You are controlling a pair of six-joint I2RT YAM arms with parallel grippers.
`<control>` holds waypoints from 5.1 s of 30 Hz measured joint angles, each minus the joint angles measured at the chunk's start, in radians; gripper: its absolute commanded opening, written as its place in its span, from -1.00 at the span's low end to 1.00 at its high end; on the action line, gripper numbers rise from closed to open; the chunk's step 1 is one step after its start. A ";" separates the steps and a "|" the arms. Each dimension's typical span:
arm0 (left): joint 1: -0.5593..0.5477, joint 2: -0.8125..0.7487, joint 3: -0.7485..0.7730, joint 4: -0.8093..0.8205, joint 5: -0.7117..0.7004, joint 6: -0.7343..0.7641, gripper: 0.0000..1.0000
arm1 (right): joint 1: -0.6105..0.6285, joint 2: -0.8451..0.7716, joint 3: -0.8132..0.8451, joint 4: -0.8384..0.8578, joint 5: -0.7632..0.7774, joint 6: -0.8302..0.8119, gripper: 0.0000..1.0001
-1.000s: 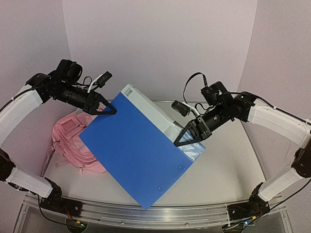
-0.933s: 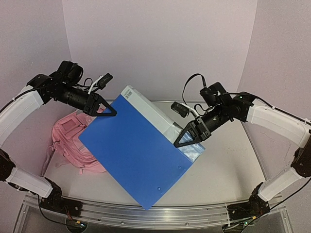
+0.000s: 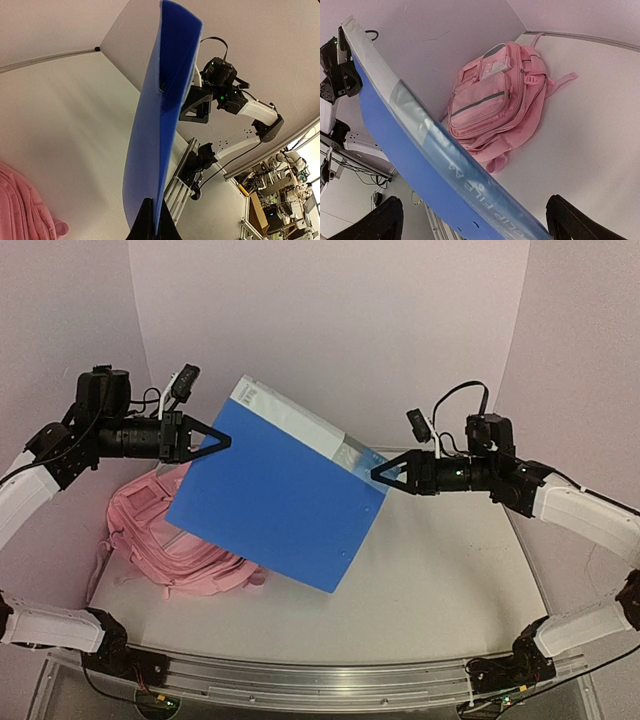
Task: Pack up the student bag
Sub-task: Pick up the files from the center of the board, then place the files in the student bag.
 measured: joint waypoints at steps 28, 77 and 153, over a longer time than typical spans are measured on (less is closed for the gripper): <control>0.002 -0.040 -0.066 0.347 0.042 -0.270 -1.00 | 0.016 -0.002 -0.165 0.668 -0.247 0.444 -0.26; -0.348 0.462 -0.264 -0.242 -1.015 -0.004 0.12 | 0.025 -0.041 -0.185 0.103 0.432 0.310 -1.00; -0.348 0.103 -0.195 -0.098 -0.725 0.576 -1.00 | 0.093 0.237 -0.133 0.249 0.017 0.820 -1.00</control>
